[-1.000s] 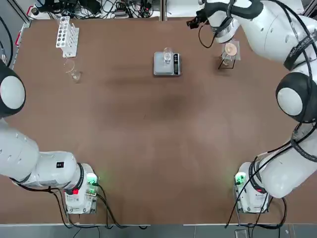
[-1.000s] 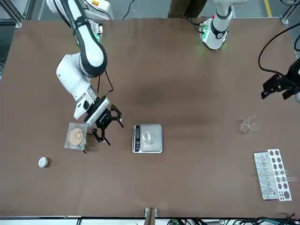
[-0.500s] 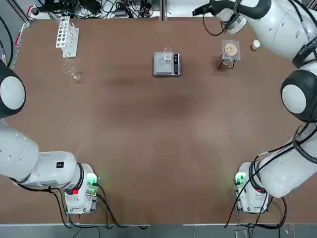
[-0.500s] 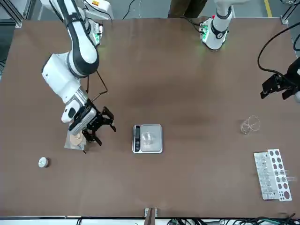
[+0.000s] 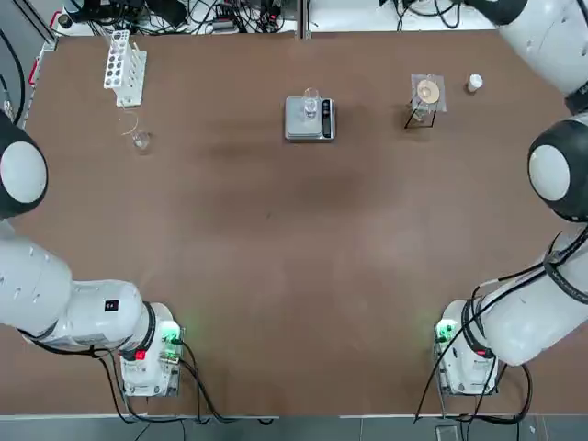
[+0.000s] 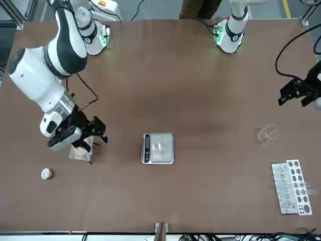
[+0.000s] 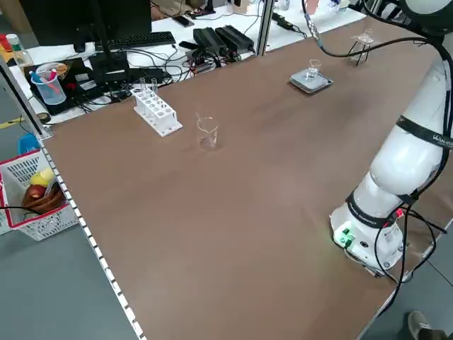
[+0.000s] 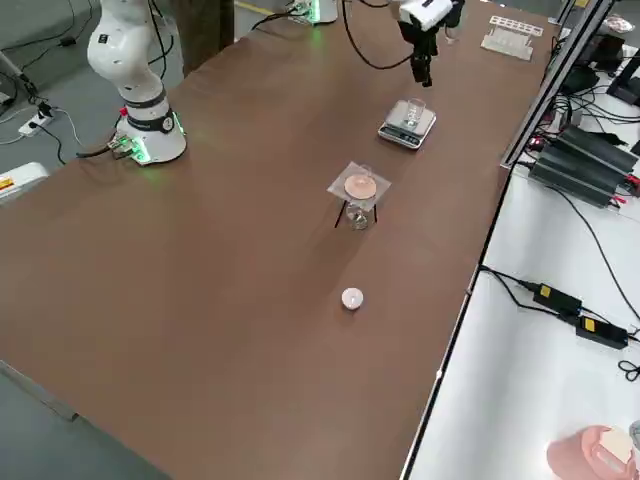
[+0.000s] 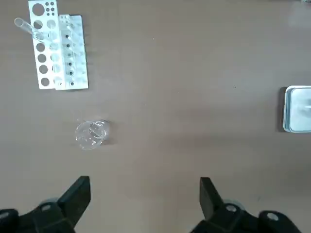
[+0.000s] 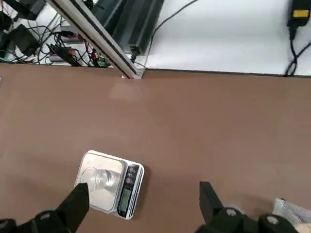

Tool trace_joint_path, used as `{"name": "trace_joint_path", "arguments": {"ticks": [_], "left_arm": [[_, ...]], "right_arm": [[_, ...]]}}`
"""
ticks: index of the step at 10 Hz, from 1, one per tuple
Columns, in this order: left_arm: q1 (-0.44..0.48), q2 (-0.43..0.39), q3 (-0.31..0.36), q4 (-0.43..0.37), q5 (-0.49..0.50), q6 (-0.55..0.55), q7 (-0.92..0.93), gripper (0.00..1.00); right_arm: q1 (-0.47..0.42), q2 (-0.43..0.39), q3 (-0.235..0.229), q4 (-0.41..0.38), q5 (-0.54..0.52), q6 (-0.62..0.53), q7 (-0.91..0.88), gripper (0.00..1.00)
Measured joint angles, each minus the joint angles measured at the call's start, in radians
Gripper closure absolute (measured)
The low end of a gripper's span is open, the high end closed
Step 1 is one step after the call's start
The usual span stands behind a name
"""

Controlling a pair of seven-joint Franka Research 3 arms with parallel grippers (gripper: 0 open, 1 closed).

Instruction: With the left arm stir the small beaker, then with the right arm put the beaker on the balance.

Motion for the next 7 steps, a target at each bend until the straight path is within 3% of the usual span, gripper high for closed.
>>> {"name": "trace_joint_path", "arguments": {"ticks": [4, 7], "left_arm": [[0.0, -0.008, -0.003, 0.001, 0.0, 0.0, 0.0, 0.01], [0.0, -0.012, -0.021, 0.001, 0.0, -0.001, 0.0, 0.01]], "right_arm": [[-0.021, -0.037, -0.014, 0.079, -0.22, -0.227, 0.125, 0.0], [-0.069, -0.057, -0.021, 0.172, -0.295, -0.442, 0.136, 0.0]]}}
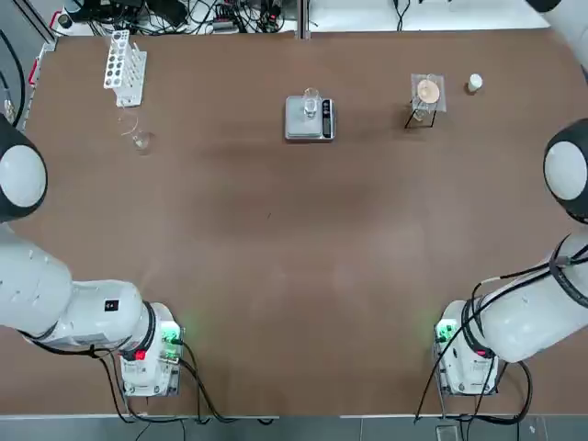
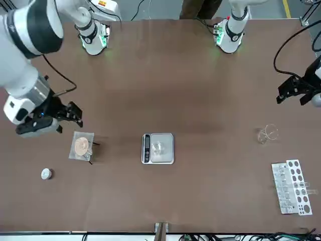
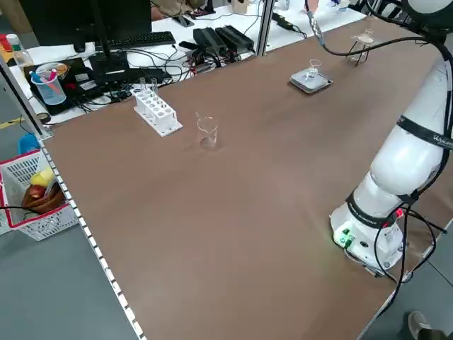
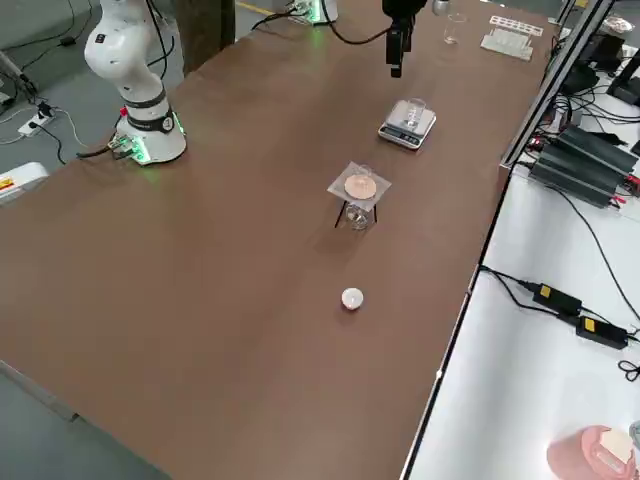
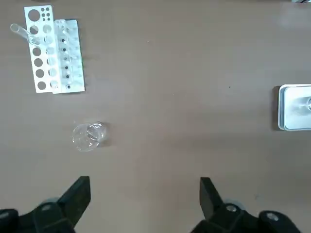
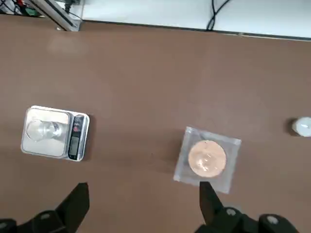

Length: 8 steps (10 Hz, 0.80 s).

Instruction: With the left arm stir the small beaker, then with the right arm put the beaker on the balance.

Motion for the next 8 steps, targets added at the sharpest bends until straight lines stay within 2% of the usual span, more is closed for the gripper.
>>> {"name": "trace_joint_path", "arguments": {"ticks": [2, 4, 7, 8], "left_arm": [[0.001, 0.0, 0.001, 0.0, 0.0, 0.0, 0.0, 0.01], [0.003, 0.0, 0.001, 0.0, 0.0, -0.001, 0.0, 0.01], [0.007, 0.0, 0.002, 0.0, 0.0, -0.002, 0.0, 0.01], [0.007, 0.0, 0.002, 0.0, 0.0, -0.002, 0.0, 0.01]], "right_arm": [[-0.064, -0.007, 0.013, 0.029, -0.025, -0.05, -0.001, 0.0], [-0.18, -0.032, 0.085, 0.033, -0.034, -0.105, -0.002, 0.0], [-0.296, -0.11, 0.159, 0.031, -0.039, -0.198, -0.013, 0.0], [-0.313, -0.142, 0.169, 0.019, -0.05, -0.21, -0.028, 0.0]]}}
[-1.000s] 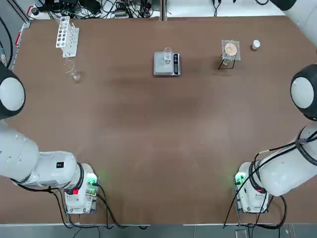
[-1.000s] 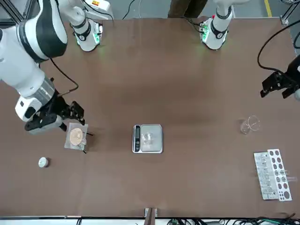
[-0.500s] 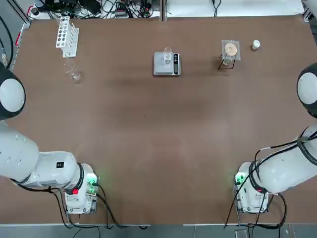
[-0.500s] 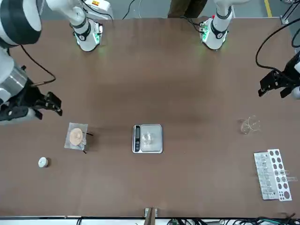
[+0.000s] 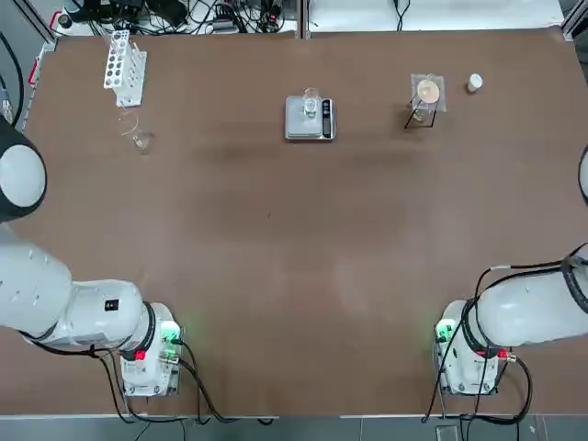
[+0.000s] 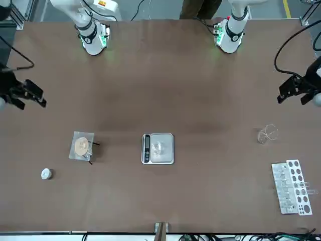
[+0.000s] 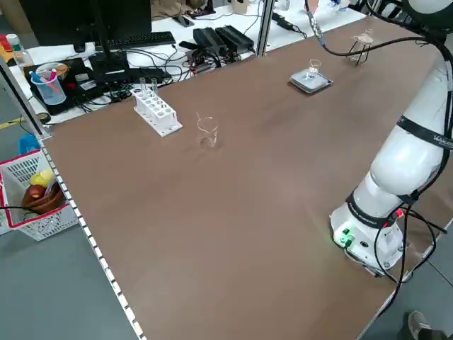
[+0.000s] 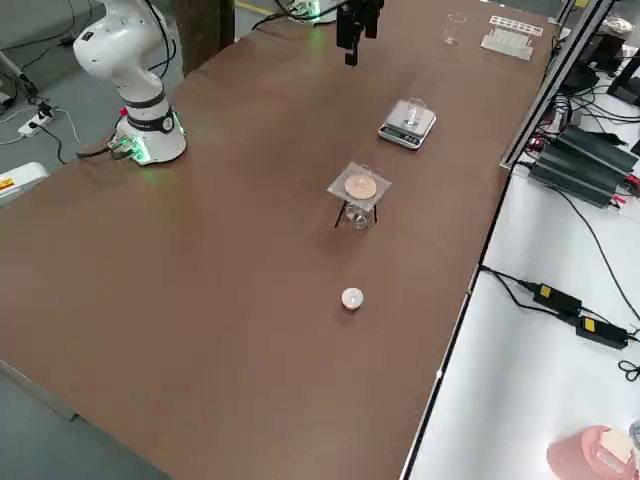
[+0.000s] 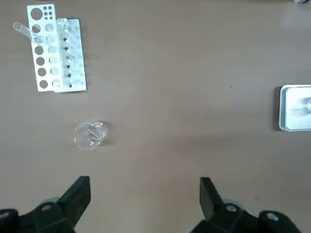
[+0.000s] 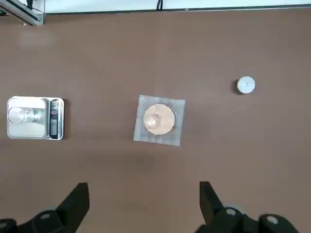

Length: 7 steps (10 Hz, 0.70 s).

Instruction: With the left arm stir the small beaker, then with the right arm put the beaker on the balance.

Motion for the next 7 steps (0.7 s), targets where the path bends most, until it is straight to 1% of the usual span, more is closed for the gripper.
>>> {"name": "trace_joint_path", "arguments": {"ticks": [2, 3, 5, 7], "left_arm": [[0.0, 0.0, 0.0, 0.0, 0.0, 0.0, 0.0, 0.01], [0.0, 0.0, 0.0, 0.0, 0.0, 0.0, 0.0, 0.01], [0.001, 0.0, 0.0, 0.0, 0.0, 0.0, 0.0, 0.01], [0.002, 0.0, 0.001, 0.0, 0.0, -0.001, 0.0, 0.01]], "right_arm": [[-0.022, -0.048, 0.008, -0.045, -0.046, -0.003, -0.023, 0.0], [-0.032, -0.056, 0.015, -0.069, -0.074, 0.008, -0.028, 0.0], [-0.042, -0.058, 0.021, -0.134, -0.106, 0.075, -0.028, 0.0], [-0.054, -0.058, 0.026, -0.161, -0.112, 0.093, -0.028, 0.0]]}}
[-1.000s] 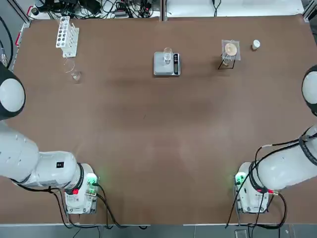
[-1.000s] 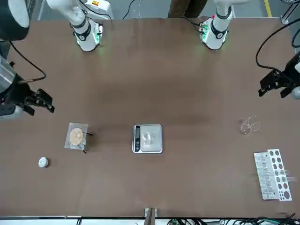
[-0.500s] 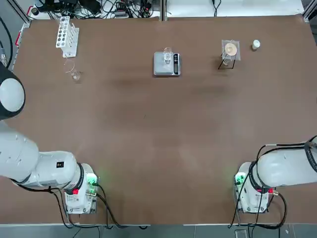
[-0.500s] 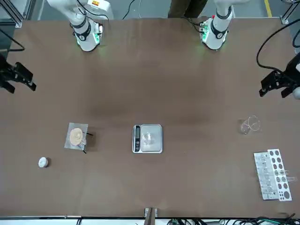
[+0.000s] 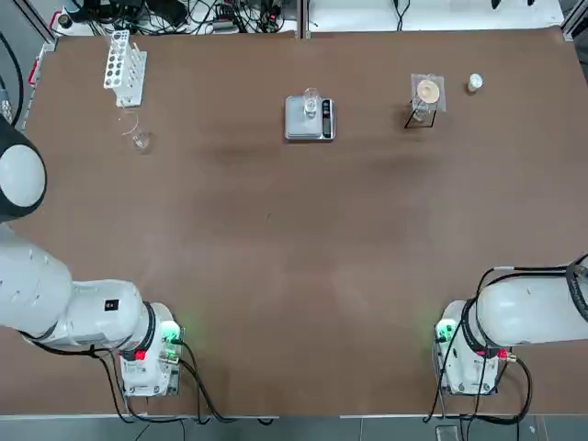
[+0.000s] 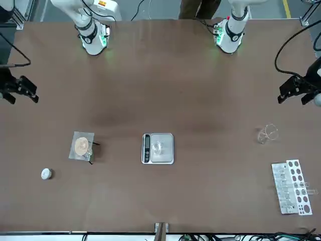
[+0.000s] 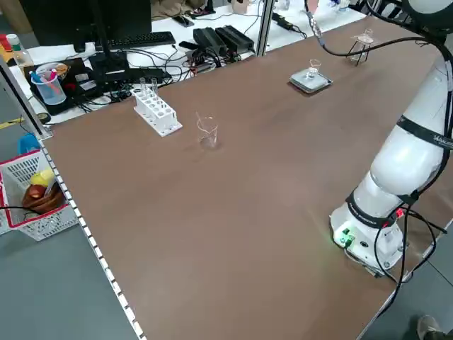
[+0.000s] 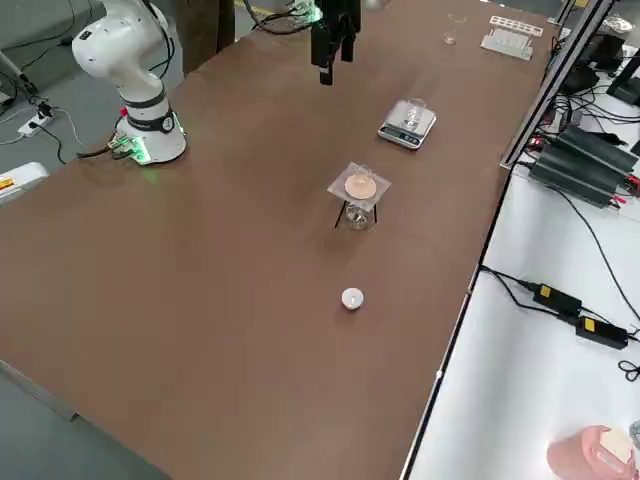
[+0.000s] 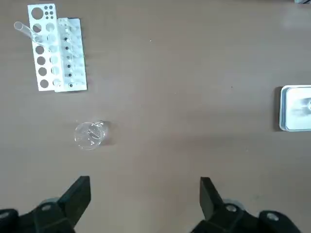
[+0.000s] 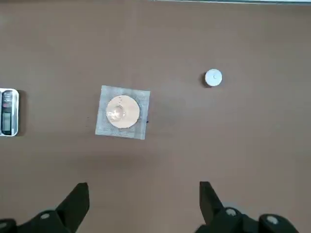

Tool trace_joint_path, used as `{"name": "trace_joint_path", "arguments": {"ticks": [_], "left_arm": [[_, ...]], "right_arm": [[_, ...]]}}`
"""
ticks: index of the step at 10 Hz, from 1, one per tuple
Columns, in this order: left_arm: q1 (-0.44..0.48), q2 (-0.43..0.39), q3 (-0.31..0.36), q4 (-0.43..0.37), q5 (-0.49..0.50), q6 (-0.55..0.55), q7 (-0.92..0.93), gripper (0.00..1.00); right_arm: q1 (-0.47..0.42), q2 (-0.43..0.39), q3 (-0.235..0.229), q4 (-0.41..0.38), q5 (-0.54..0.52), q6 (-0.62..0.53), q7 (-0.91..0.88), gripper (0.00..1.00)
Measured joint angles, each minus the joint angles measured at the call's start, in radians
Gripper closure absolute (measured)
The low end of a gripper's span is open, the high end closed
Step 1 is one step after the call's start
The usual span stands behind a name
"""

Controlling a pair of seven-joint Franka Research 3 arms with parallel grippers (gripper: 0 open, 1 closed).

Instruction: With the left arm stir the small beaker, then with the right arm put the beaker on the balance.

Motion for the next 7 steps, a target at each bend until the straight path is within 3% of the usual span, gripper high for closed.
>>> {"name": "trace_joint_path", "arguments": {"ticks": [7], "left_arm": [[0.001, 0.0, 0.0, 0.0, 0.0, -0.001, 0.0, 0.01]], "right_arm": [[-0.006, -0.032, 0.02, 0.0, -0.001, -0.073, 0.011, 0.0]]}}
